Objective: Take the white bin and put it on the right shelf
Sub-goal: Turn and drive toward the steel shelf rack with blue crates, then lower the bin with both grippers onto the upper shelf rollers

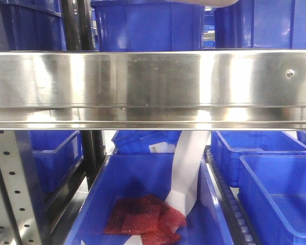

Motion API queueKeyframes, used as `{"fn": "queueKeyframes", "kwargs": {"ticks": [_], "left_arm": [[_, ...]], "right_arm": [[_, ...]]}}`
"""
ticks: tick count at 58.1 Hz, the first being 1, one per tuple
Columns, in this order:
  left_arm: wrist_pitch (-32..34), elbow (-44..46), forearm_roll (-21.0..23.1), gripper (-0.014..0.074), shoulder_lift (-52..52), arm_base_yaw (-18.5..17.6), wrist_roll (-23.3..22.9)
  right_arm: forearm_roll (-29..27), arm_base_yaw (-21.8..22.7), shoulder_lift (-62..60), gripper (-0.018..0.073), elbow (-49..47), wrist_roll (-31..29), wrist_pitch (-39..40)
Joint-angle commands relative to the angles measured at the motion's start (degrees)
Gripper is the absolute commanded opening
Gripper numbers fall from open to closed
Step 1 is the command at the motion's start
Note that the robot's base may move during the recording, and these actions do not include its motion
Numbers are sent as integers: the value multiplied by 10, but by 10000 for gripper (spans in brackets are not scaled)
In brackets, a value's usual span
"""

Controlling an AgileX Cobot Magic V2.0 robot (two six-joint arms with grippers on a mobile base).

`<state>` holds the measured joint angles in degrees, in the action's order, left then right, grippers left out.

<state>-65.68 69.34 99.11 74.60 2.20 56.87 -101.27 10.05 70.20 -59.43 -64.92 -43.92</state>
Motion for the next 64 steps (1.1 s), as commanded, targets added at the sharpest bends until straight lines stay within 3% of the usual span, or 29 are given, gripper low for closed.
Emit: {"fn": "queueKeyframes", "kwargs": {"ticks": [1,51,64], "left_arm": [[-104,20,49,-117,-22,-11,4],[-100,20,53,-117,-22,-11,4],[-4,20,48,-117,-1,-11,4]], "right_arm": [[-87,-7,-21,59,-22,-7,-55],[-87,-7,-21,59,-22,-4,-80],[-87,-7,-6,59,-22,23,-53]]}}
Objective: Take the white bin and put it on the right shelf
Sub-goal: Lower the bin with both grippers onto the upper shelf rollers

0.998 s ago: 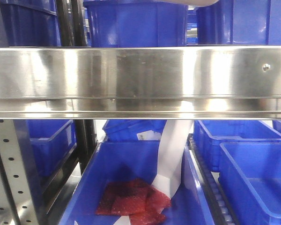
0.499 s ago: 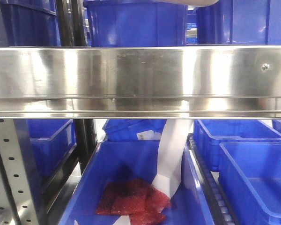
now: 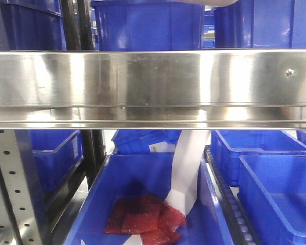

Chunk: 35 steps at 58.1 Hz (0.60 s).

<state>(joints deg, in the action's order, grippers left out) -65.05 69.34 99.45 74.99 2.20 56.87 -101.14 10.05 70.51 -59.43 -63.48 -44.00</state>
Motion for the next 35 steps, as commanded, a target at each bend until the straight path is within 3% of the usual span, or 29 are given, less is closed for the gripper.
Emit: {"fn": "queueKeyframes", "kwargs": {"ticks": [1,35], "left_arm": [[-8,20,42,-117,1,-11,4],[-8,20,6,-112,86,-11,21]], "right_arm": [[-89,-7,-6,59,-22,9,-52],[-89,-7,104,61,-22,-6,-88]]}}
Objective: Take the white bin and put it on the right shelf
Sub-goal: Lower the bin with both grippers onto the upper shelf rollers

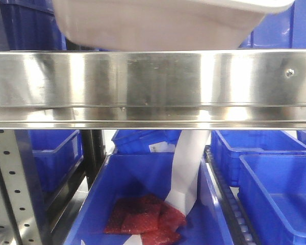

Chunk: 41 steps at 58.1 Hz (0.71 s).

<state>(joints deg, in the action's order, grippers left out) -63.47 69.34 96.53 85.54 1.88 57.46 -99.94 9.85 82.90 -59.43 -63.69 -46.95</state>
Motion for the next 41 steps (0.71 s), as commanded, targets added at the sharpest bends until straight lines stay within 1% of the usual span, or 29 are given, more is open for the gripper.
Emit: {"fn": "queueKeyframes", "kwargs": {"ticks": [1,5,9,11,13,16,18,20,22,24,28,36,41], "left_arm": [[-24,20,33,-108,-19,-8,15],[-25,20,26,-73,-19,-8,18],[-25,20,17,4,-19,-8,18],[-25,20,13,62,-19,-8,18],[-26,20,11,131,-19,-8,18],[-26,20,10,258,-19,-8,18],[-26,20,10,323,-19,-8,18],[-24,20,10,413,-19,-8,18],[-21,20,10,464,-19,-8,18],[-19,20,10,515,-19,-8,18],[-12,20,10,565,-19,-8,18],[14,20,10,563,-19,-7,18],[39,20,1,563,-19,-7,18]], "right_arm": [[-101,-5,-20,61,-22,-6,-60],[-101,-5,-20,69,-22,-12,-60],[-101,-5,-20,140,-22,-26,-60],[-101,-5,-20,209,-22,-30,-59],[-101,-5,-20,298,-22,-31,-57],[-101,-5,-20,451,-22,-31,-48],[-99,-5,-20,538,-22,-31,-40],[-96,-5,-20,611,-22,-34,-31],[-90,-5,-20,652,-22,-39,-23],[-84,-4,-20,642,-22,-48,-13],[-78,-4,-20,634,-22,-57,6],[-78,-4,-20,635,-22,-84,40],[-76,-4,-20,635,-22,-106,63]]}}
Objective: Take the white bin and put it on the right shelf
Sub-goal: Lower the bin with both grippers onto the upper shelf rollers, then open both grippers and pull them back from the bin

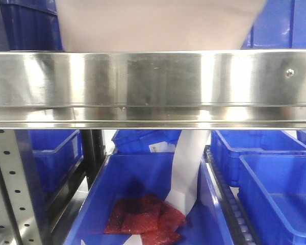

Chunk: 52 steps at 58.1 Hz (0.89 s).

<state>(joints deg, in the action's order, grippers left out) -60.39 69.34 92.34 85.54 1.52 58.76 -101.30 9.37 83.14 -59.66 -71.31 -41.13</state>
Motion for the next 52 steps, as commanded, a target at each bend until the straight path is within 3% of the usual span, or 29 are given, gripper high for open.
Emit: {"fn": "queueKeyframes", "kwargs": {"ticks": [1,13,27,36,48,50,52], "left_arm": [[12,20,41,563,-19,-3,5],[33,20,-9,563,-23,-3,5],[-45,20,-9,534,-58,-3,5],[-101,20,-9,339,-95,-3,5],[-146,20,-19,-144,-145,-3,5],[-143,20,-30,-116,-153,-3,5],[-136,20,-47,-109,-162,-3,4]], "right_arm": [[-63,1,-22,635,-20,-35,12],[-63,1,-30,635,-20,-51,29],[-63,1,-94,632,-20,-51,24],[-62,1,-150,515,-20,-51,15],[-25,1,-224,93,-19,-50,-3],[-6,1,-235,52,-19,-49,-2],[16,1,-246,68,-19,-43,-1]]}}
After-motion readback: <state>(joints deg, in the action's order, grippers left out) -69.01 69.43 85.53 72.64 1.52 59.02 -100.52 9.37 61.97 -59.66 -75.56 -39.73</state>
